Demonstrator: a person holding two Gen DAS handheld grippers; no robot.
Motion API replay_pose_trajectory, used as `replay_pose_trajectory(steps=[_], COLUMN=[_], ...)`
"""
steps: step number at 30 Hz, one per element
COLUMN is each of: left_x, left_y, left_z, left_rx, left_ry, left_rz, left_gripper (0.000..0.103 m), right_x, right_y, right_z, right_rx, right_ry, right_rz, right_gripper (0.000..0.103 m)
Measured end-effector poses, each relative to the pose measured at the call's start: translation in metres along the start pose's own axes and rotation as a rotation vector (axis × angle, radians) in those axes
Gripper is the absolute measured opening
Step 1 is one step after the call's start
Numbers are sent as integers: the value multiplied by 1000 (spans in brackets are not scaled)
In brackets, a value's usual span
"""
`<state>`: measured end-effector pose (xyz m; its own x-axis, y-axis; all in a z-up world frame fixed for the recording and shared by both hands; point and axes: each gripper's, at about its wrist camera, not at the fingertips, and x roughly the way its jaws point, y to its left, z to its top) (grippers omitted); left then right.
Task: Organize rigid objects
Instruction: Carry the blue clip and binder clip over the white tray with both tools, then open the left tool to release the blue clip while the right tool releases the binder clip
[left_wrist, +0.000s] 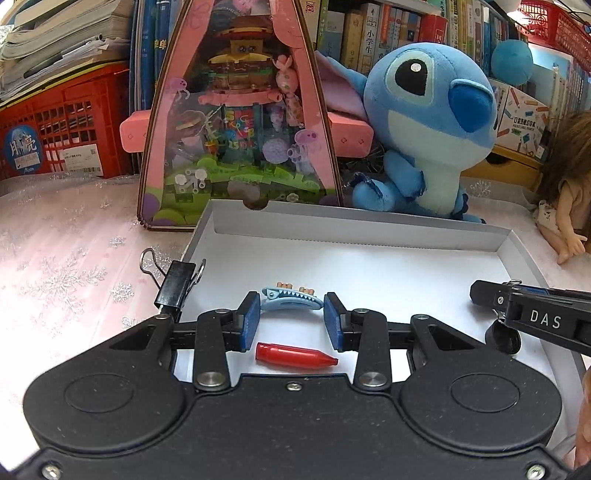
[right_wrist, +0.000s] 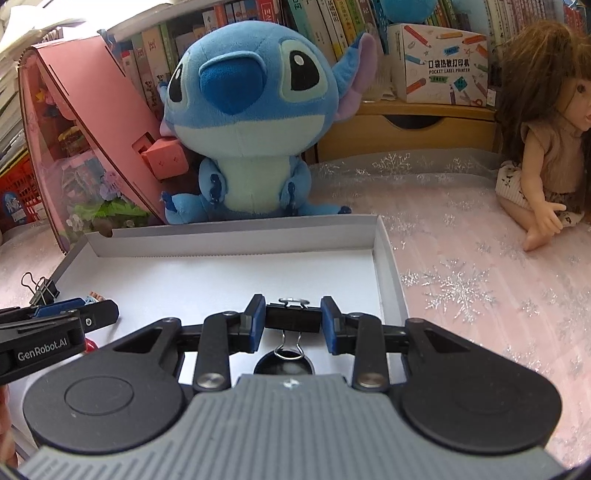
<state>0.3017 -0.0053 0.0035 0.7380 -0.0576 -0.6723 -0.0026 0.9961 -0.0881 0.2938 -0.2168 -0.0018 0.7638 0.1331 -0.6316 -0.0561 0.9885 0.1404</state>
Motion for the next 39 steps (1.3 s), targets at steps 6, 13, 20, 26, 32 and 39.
replay_pose_trajectory(steps=[6, 13, 20, 26, 32, 39], left_x=[0, -1, -1, -7, -23, -59], left_y=[0, -1, -1, 1, 1, -2], left_z=[-1, -1, -2, -3, -6, -15], left_rx=[2, 5, 4, -14, -2, 28], left_ry=[-3, -6, -6, -16, -45, -99], left_rz=[0, 3, 2, -3, -7, -28], left_gripper=[35, 36, 36, 48, 61, 74], right_x=[1, 1, 0, -2, -15, -48], right_y=[1, 0, -1, -2, -6, -6], right_z=[0, 0, -1, -2, -3, -9], right_rx=[-4, -1, 5, 13, 35, -5], right_ry=[10, 8, 3, -9, -36, -101], right_rz=[-4, -2, 1, 0, 6, 40], right_gripper=[37, 40, 41, 63, 72, 77])
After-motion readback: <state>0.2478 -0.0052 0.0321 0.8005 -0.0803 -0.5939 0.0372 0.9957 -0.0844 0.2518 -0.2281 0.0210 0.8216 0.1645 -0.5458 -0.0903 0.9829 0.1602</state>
